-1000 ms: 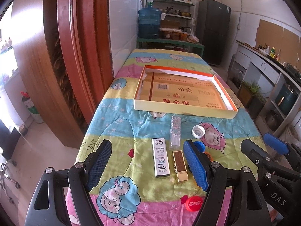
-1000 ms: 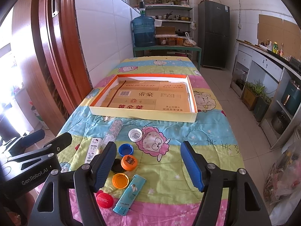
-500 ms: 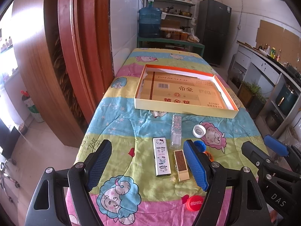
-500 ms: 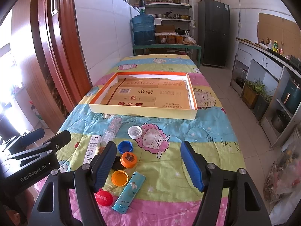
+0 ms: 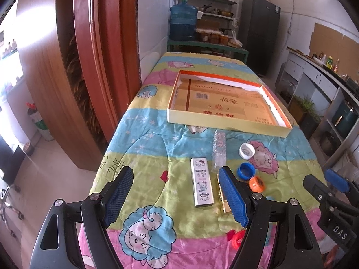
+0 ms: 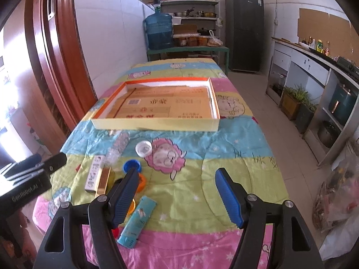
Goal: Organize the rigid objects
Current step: 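Grasp the teal lighter with the right gripper while the left grasps the white Hello Kitty box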
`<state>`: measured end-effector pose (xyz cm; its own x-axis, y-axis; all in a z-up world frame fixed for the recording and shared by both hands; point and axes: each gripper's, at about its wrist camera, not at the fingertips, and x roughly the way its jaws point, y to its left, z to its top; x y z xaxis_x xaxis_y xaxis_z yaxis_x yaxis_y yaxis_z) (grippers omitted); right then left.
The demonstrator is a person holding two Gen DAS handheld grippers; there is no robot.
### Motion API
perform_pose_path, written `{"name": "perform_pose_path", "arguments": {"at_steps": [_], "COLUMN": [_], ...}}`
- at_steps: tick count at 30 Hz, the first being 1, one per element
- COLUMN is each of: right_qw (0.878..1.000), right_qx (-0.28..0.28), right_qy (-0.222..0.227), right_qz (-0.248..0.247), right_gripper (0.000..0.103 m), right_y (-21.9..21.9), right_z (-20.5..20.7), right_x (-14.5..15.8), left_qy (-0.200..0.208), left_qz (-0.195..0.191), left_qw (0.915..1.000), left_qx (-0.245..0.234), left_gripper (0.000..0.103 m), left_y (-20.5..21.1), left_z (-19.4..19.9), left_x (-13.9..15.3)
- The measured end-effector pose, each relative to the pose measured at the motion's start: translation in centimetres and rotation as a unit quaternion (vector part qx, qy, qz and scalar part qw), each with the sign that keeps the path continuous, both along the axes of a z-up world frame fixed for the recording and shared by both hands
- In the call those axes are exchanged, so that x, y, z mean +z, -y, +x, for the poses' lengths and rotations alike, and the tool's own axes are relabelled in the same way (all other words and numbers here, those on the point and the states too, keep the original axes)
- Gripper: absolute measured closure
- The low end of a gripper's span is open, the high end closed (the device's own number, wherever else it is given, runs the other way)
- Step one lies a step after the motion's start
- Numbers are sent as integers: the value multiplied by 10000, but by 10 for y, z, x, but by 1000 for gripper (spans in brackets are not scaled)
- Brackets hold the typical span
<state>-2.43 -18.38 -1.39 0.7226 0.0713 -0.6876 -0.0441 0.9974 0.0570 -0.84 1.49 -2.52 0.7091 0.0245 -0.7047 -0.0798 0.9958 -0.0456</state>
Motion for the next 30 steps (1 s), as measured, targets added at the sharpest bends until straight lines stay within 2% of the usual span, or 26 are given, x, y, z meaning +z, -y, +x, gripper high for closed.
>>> {"name": "perform_pose_path", "arguments": {"at_steps": [9, 12, 19, 23, 26, 30], "right_qw": [9994, 9979, 9943, 9937, 9936, 9942], "right_qx": [102, 210, 348, 347, 339, 377], "right_qy": [-308, -536, -878, -965, -1016, -1008], "right_qz": [148, 292, 490, 442, 357, -35], "right_gripper": [33, 33, 33, 33, 38, 42], "right_y": [-3, -9, -19, -25, -30, -43], "right_z": [-7, -8, -7, -4, -2, 1], "right_x": [-21, -33, -51, -58, -62, -66], "left_qy": [-242, -305, -300, -284, -286, -333], "left_qz": [1, 37, 82, 70, 64, 128], "left_qw": [9997, 9994, 9994, 9995, 9994, 9991], "left_qx": [-94, -127, -130, -138, -192, -236], "left_gripper": [23, 24, 24, 24, 24, 24], "left_y": [-2, -1, -2, -3, -3, 0], "left_z": [2, 3, 0, 2, 6, 13], "left_x": [-25, -33, -37, -38, -39, -44]}}
